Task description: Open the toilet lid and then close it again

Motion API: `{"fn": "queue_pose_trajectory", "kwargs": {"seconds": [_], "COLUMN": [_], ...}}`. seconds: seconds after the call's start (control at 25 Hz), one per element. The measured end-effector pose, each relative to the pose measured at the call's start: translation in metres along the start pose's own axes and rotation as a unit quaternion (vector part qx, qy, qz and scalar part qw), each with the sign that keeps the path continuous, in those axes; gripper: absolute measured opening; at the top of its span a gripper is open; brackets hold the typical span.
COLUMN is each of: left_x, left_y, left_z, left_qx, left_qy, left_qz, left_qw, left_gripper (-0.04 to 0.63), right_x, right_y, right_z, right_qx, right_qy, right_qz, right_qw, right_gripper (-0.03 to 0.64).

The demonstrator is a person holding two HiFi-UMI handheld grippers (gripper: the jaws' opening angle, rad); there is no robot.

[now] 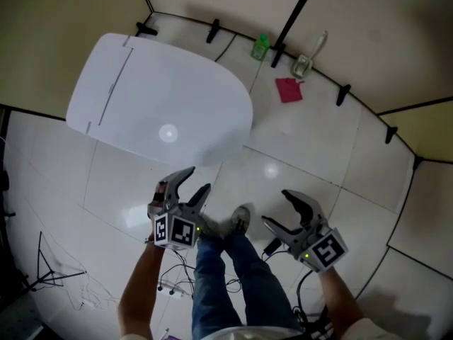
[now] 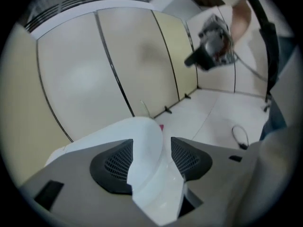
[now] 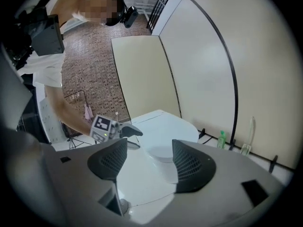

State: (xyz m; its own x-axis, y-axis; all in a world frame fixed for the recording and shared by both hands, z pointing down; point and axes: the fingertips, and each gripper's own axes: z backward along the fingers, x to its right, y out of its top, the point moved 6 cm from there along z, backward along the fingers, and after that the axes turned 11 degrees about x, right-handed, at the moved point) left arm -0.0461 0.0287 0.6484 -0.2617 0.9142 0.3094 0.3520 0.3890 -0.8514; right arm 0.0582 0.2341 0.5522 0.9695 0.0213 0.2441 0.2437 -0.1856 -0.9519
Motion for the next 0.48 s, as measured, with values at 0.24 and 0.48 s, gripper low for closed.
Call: {"fn": "queue_pose_trajectory", "kwargs": {"seconds": [0.24, 0.48], "left_x": [-0.033, -0.065], "left_y": [0.133, 0.231], "left_z": [0.086, 0.155], "left_qx": [0.148, 0.213], "left_qy": [0.037, 0.046], "left_qz": [0.161, 0.212], "left_qw": [0.975, 0.9525], "left_gripper": [0.245, 0.245], "right_x": [-0.016, -0.046], "right_y": [0.086, 0.159], "right_z": [-0.003, -0.003], "right_qx": [0.032, 0.041], "right_qy": [0.017, 0.038], "right_qz": [0.065, 0.114], "right_qw": [0.997, 0.992], "right_gripper": [0.295, 0.295]}}
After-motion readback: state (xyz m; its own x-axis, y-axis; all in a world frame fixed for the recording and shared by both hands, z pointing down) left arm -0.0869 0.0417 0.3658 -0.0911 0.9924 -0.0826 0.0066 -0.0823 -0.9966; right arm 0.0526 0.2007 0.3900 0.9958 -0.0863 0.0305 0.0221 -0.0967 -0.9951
